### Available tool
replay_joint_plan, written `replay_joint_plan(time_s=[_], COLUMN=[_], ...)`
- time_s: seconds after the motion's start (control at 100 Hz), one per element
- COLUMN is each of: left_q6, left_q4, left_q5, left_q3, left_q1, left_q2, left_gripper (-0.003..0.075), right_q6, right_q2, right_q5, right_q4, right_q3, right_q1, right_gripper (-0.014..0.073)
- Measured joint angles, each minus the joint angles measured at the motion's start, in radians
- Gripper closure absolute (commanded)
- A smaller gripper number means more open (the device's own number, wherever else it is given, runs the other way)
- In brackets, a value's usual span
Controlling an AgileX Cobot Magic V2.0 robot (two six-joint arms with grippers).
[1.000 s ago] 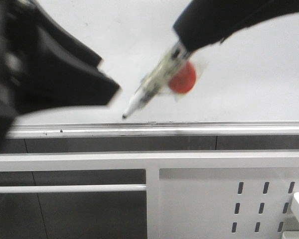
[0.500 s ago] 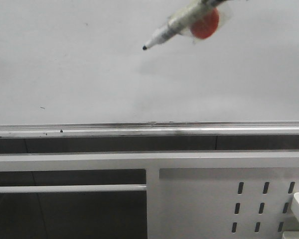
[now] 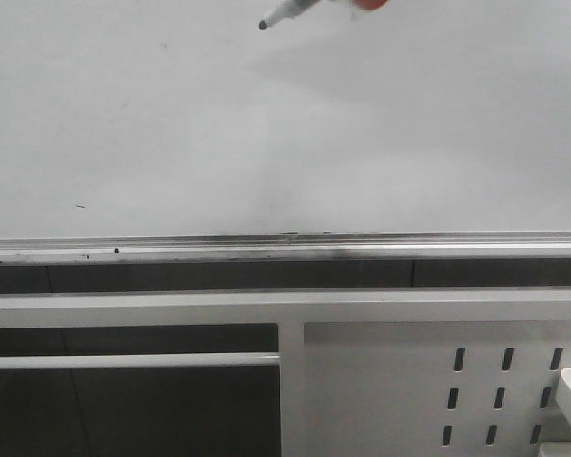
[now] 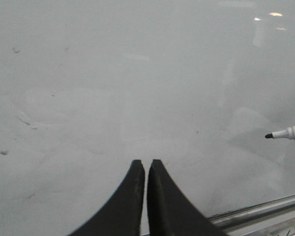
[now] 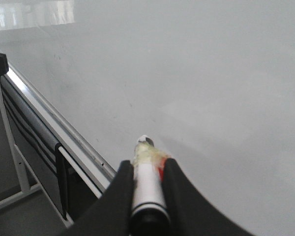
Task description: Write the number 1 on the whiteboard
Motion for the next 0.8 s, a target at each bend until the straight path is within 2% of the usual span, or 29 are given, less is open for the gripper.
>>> replay_joint_plan(time_s=[0.33, 0.8], left_q6=[-0.002, -0.002], left_q4=[0.0, -0.002], left_q5=[-0.004, -0.008], left_q3=[0.0, 0.0], left_q1=[0.0, 0.0], left_q2=[0.0, 0.0], left_gripper=[0.074, 0.074], right_q6=[0.0, 0.0], right_q2=[0.071, 0.241], right_q5=[0.014, 0.099], right_q4=[0.001, 0.01], right_q3=[-0.076, -0.082], right_q1=[-0.08, -0.113], right_gripper=[0.0663, 0.0663])
